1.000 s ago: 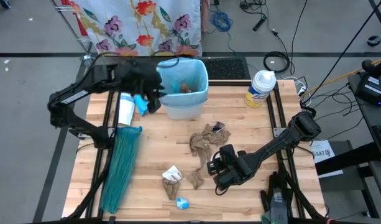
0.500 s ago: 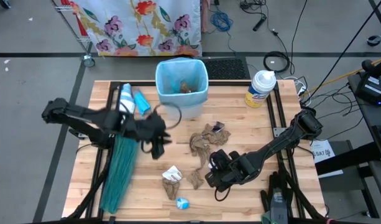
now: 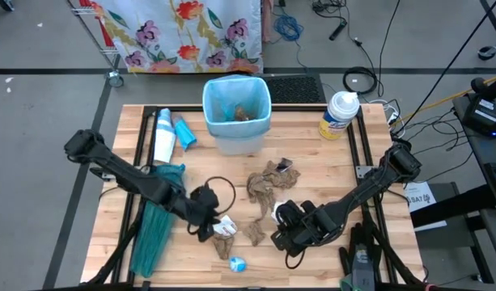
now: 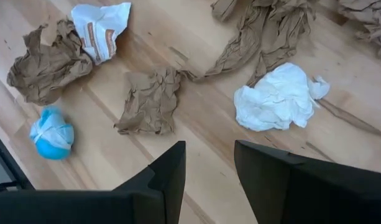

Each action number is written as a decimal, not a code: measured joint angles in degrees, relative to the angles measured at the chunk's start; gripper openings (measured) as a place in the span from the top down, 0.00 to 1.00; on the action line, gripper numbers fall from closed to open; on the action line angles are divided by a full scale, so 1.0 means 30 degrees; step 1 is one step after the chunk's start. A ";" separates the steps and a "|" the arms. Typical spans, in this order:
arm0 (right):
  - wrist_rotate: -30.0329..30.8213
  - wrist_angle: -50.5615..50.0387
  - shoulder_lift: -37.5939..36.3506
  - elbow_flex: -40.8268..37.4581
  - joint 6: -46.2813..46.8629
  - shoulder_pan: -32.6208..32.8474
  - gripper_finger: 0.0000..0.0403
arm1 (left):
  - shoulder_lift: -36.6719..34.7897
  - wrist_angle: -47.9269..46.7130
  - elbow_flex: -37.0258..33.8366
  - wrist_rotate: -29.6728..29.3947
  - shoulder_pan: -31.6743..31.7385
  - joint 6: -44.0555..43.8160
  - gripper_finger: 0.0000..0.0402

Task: Place trash/remove bag and relplace
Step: Put the white paper into the white trash bin

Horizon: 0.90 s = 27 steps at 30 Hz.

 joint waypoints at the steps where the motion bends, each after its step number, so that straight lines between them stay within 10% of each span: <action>1: 0.0024 0.0000 0.0000 -0.0003 0.0003 0.0004 0.68 | 0.0376 0.0157 0.0001 0.0297 0.0000 -0.0370 0.69; 27: 0.0335 0.0755 0.0015 0.0000 0.0058 0.0223 0.68 | 0.6453 0.3860 0.0029 0.2540 0.0774 -0.1800 0.69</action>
